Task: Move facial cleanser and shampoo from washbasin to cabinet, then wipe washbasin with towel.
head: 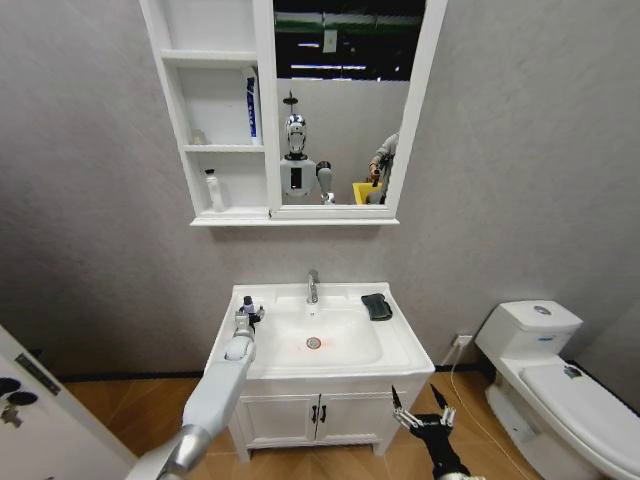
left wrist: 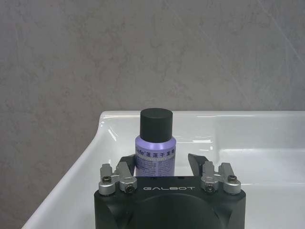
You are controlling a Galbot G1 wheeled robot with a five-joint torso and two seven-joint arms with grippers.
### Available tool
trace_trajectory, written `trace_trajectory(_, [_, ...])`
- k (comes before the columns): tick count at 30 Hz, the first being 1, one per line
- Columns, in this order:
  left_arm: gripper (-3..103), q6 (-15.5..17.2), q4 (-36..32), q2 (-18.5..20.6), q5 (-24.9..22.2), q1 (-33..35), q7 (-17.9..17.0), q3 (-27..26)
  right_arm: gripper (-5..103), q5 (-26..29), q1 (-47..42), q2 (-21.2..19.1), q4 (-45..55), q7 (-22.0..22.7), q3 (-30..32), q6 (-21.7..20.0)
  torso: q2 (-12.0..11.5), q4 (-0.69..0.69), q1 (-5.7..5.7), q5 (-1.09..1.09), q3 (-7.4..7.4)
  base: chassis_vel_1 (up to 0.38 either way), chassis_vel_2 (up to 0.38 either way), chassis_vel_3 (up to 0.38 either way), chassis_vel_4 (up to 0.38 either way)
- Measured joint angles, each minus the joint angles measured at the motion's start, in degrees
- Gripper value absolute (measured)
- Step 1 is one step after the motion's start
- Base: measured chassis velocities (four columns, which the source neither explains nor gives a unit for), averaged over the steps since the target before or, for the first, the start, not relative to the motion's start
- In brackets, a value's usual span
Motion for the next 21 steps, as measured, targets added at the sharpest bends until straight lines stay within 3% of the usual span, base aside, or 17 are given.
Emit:
trace_trajectory(2, [61, 0.14, -0.01, 0.04, -0.26, 0.05, 0.05, -0.01, 100, 0.00, -0.03, 0.00, 0.02, 0.01, 0.00, 0.04, 0.00, 0.00, 0.00, 0.00, 0.00, 0.000, 0.000, 0.000, 0.000])
trace_trajectory(4, [45, 0.40, -0.05, 0.22, -0.86, 0.13, 0.30, -0.26, 100, 0.01, -0.28, 0.03, 0.20, 0.02, 0.00, 0.19, 0.00, 0.00, 0.00, 0.00, 0.00, 0.000, 0.000, 0.000, 0.000])
trace_trajectory(6, [42, 0.43, -0.33, 0.40, -0.96, 0.16, 0.31, -0.29, 100, 0.01, -0.41, 0.05, 0.31, 0.03, -0.01, 0.26, 0.00, 0.00, 0.00, -0.01, 0.00, 0.000, 0.000, 0.000, 0.000])
trace_trajectory(16, [42, 2.55, -10.75, 5.91, -1.01, 1.76, 0.40, 1.44, 100, -0.02, -0.75, 0.04, 0.59, 0.07, 0.01, 0.47, 0.00, -0.02, 0.00, -0.02, 0.00, 0.000, 0.000, 0.000, 0.000])
trace_trajectory(17, [42, 3.30, -13.47, 7.58, -1.15, 1.85, 0.39, 2.03, 100, -0.03, -0.67, 0.05, 0.62, 0.07, -0.02, 0.47, 0.00, 0.00, 0.00, -0.02, 0.00, 0.000, 0.000, 0.000, 0.000])
trace_trajectory(18, [42, 5.98, -19.37, 11.67, -2.25, 1.70, 0.62, 3.47, 100, -0.12, -0.48, 0.02, 0.71, 0.08, -0.11, 0.42, 0.00, 0.00, -0.01, -0.02, 0.00, 0.000, 0.000, 0.000, 0.000])
trace_trajectory(19, [42, 5.98, -19.37, 11.67, -2.25, 1.70, 0.62, 3.47, 100, -0.12, -0.48, 0.02, 0.71, 0.08, -0.11, 0.42, 0.00, 0.00, -0.01, -0.02, 0.00, 0.000, 0.000, 0.000, 0.000])
trace_trajectory(21, [42, 11.43, -28.89, 18.22, -6.47, 0.05, 1.98, 5.91, 100, -0.38, -0.02, 0.05, 0.77, 0.08, -0.43, 0.21, 0.00, 0.02, 0.00, -0.01, 0.00, 0.000, 0.000, 0.000, 0.000])
